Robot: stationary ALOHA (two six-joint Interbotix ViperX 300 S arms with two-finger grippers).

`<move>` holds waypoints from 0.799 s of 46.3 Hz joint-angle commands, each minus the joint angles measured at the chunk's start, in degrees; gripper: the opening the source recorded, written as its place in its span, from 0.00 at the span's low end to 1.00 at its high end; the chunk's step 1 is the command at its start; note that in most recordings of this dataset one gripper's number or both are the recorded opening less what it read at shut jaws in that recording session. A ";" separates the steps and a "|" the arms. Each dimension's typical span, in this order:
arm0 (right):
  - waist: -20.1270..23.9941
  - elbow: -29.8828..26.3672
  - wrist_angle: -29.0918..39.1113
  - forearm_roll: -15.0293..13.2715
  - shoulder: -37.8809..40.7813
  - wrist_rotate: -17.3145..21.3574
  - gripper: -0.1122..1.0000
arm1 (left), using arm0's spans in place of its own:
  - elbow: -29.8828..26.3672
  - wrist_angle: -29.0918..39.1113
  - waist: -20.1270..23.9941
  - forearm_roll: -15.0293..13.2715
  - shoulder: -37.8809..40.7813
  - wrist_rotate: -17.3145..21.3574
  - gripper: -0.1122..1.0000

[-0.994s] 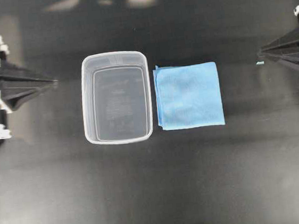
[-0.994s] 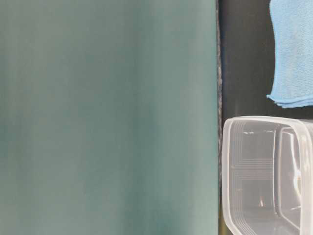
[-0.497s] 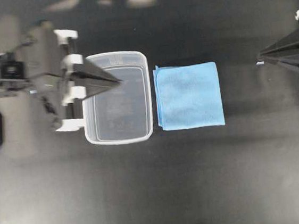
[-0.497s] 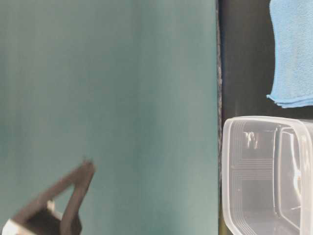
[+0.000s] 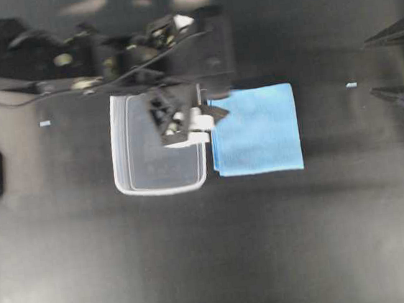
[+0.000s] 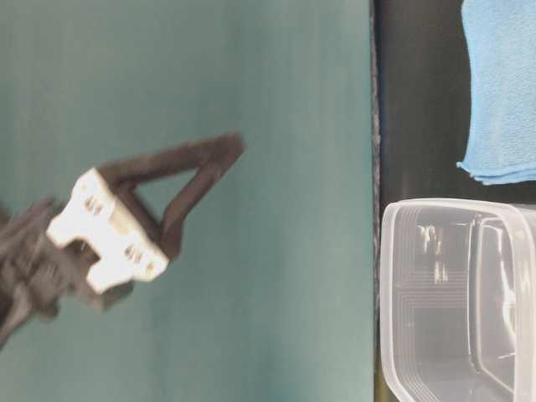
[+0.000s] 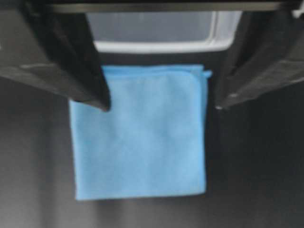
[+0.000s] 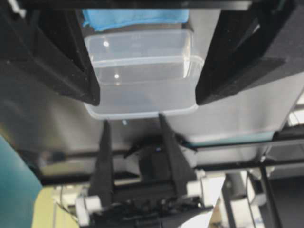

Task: Place the blue towel into the container with the left arm.
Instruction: 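Move the left gripper over the blue towel beside the container, then lower the left gripper and pinch the blue towel's near edge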

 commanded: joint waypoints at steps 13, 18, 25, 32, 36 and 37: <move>-0.18 -1.14 1.05 0.18 -1.58 0.09 0.80 | -12.22 3.60 -0.79 0.09 16.35 0.09 0.90; -0.18 -1.14 1.76 0.18 -1.67 0.09 0.80 | -14.15 3.69 -0.79 0.18 20.21 -0.09 0.90; -0.18 -1.14 1.76 0.18 -1.85 0.18 0.80 | -15.12 3.78 -1.41 0.18 24.79 -0.35 0.90; -0.09 -1.32 1.76 0.18 -2.29 0.18 0.80 | -15.12 3.78 -1.93 0.18 27.51 -0.35 0.90; -0.18 -1.32 1.76 0.18 -2.29 0.26 0.80 | -14.77 3.78 -1.85 0.18 28.65 -0.53 0.90; -0.18 -1.32 1.85 0.18 -2.29 0.26 0.80 | -14.68 3.87 -1.85 0.18 28.83 -0.70 0.90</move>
